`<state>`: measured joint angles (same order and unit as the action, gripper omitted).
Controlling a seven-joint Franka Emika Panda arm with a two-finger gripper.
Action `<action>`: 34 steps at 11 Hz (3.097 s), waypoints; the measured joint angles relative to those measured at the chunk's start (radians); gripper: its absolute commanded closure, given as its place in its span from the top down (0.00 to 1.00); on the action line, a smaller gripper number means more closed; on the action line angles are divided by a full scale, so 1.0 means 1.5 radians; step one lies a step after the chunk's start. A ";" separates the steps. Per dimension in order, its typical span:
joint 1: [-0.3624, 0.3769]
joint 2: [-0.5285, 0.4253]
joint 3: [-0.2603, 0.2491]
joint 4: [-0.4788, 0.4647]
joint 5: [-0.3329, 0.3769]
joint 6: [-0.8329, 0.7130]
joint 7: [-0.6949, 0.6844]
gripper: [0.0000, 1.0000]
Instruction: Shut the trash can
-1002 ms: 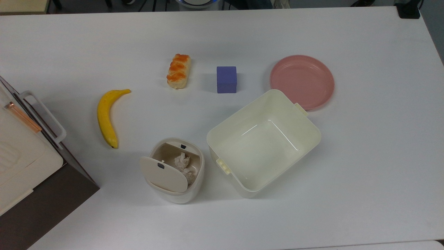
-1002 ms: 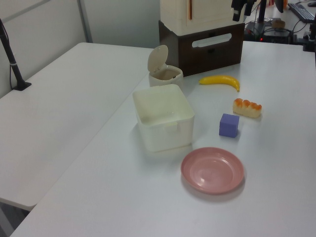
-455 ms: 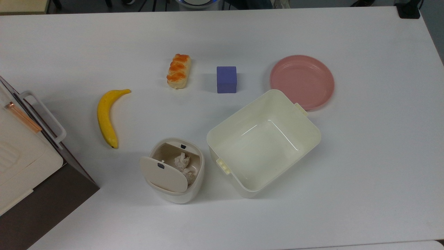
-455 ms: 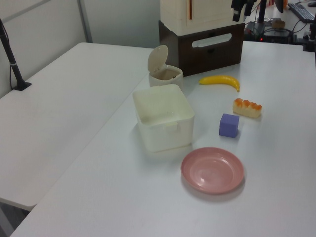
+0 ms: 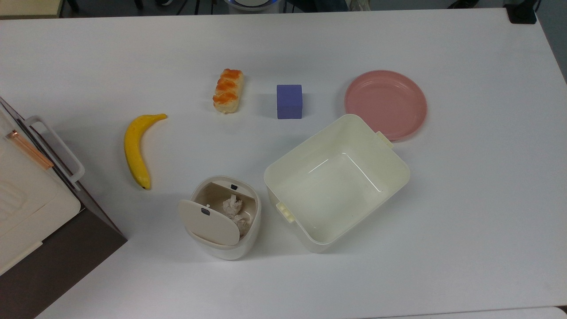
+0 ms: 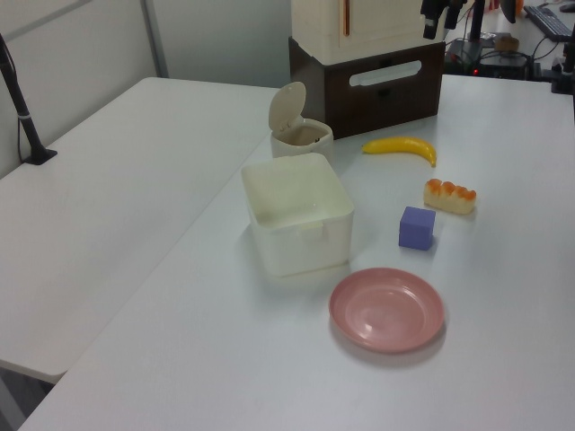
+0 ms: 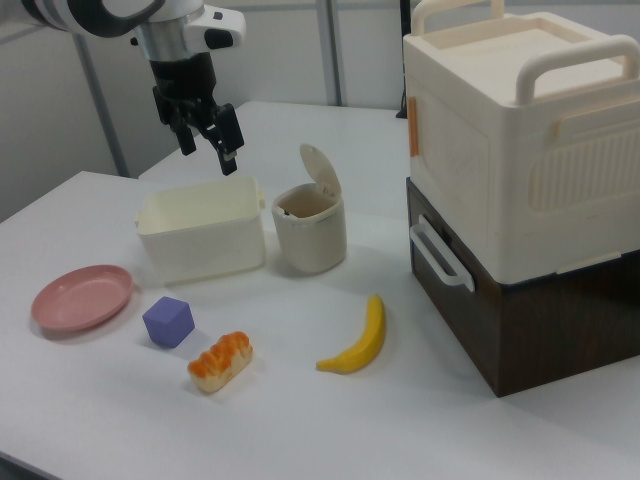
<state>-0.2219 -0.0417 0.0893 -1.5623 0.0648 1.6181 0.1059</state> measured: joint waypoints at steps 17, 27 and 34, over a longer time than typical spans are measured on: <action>0.000 0.001 0.000 0.000 0.000 0.000 0.000 1.00; 0.022 0.040 0.032 0.001 -0.049 0.098 0.003 0.00; 0.069 0.207 0.033 0.043 -0.117 0.404 0.037 0.00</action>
<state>-0.1188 0.2690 0.1383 -1.4973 -0.1105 2.2235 0.1611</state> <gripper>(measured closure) 0.991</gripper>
